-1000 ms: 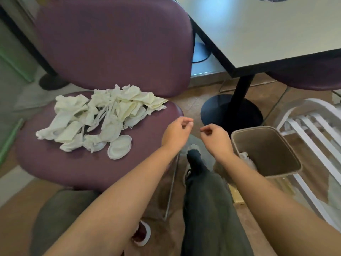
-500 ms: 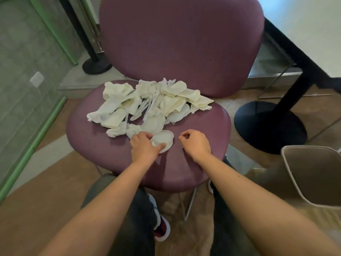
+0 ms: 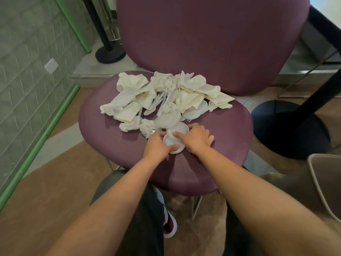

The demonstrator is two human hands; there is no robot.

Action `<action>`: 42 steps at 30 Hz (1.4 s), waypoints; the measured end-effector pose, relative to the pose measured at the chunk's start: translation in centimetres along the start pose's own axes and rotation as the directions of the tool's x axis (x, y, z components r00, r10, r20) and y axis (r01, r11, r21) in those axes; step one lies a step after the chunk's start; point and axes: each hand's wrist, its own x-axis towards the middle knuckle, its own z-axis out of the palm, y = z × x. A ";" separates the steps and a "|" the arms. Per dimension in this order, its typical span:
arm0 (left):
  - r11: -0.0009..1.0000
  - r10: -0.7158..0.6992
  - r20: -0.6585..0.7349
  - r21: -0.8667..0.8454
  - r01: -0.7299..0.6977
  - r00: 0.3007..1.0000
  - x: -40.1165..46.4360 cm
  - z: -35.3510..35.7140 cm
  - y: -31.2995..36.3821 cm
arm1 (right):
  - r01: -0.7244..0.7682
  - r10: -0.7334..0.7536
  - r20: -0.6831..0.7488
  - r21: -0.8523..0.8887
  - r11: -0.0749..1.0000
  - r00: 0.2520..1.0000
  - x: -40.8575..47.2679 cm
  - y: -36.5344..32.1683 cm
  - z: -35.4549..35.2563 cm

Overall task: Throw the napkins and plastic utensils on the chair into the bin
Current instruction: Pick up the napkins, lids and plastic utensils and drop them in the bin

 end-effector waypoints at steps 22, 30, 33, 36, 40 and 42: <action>0.924 0.367 -0.018 -0.110 -0.367 0.930 -3.4 7.4 11.6 | 0.194 0.132 -0.397 0.679 0.708 0.908 -4.7 11.3 -11.3; 0.859 0.512 0.179 -0.085 -0.505 0.840 -6.5 16.6 19.4 | 0.141 0.303 -0.504 0.666 0.732 0.809 -6.6 21.4 -16.3; 0.841 0.535 0.287 -0.091 -0.533 0.794 -7.7 20.4 21.2 | 0.095 0.360 -0.511 0.666 0.740 0.780 -7.7 25.0 -17.3; 0.801 0.583 0.349 -0.094 -0.591 0.734 -8.7 24.0 22.4 | 0.049 0.435 -0.522 0.679 0.733 0.733 -8.4 28.1 -17.9; 0.763 0.609 0.401 -0.063 -0.643 0.684 -9.8 28.8 23.9 | -0.047 0.502 -0.547 0.644 0.764 0.670 -8.4 31.8 -18.5; 0.758 0.603 0.422 -0.039 -0.651 0.677 -10.3 30.9 24.3 | -0.130 0.540 -0.542 0.618 0.775 0.644 -8.1 33.5 -18.7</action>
